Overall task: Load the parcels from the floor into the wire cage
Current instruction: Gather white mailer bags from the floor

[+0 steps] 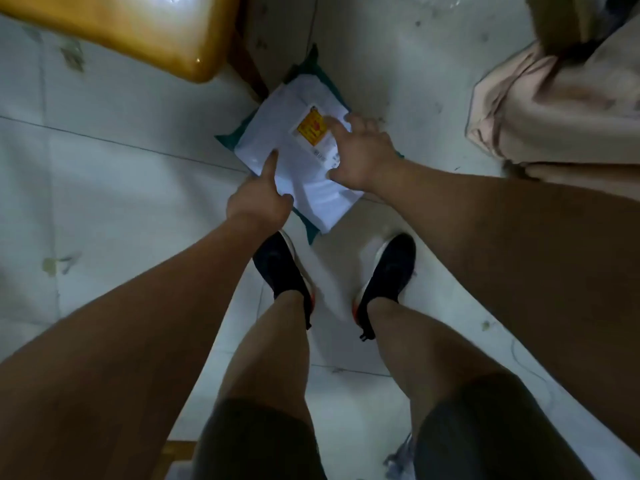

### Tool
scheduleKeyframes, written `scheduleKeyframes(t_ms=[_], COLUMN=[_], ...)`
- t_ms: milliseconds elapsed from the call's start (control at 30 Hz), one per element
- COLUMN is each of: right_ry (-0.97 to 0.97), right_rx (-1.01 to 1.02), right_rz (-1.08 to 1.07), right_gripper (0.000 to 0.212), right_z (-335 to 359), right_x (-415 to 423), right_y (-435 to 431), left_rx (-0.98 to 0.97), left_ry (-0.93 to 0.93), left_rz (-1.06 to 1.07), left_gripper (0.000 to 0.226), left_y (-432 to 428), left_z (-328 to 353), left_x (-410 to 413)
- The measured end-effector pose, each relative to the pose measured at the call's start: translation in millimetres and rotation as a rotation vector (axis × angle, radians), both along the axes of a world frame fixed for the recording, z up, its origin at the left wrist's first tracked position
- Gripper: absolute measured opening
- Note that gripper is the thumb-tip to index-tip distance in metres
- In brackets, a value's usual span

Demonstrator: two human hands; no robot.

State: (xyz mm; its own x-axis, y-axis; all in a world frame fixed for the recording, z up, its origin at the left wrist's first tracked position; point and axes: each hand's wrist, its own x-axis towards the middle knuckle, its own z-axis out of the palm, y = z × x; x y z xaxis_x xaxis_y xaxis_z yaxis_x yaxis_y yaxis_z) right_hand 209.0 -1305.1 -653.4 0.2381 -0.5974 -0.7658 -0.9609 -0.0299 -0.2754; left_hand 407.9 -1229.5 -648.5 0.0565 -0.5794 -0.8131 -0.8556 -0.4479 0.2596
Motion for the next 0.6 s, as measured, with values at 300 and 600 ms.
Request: scheduleKeyframes(t_ms=[300,600], right_ry=[0.034,-0.074], right_rx=[-0.111,-0.153], right_rz=[-0.029,-0.291], right_gripper=[0.131,0.124], right_z=[-67.9,-37.1], right_x=[-10.2,1.9], right_y=[14.4,32.1], left_rx=[-0.069,-0.15], left_ry=[0.221,0.291], left_rz=[0.312,0.813], left_gripper=[0.111,0.138], left_y=[1.1,-6.4], left_z=[-70.9,-39.8], left_x=[-8.8,-21.8])
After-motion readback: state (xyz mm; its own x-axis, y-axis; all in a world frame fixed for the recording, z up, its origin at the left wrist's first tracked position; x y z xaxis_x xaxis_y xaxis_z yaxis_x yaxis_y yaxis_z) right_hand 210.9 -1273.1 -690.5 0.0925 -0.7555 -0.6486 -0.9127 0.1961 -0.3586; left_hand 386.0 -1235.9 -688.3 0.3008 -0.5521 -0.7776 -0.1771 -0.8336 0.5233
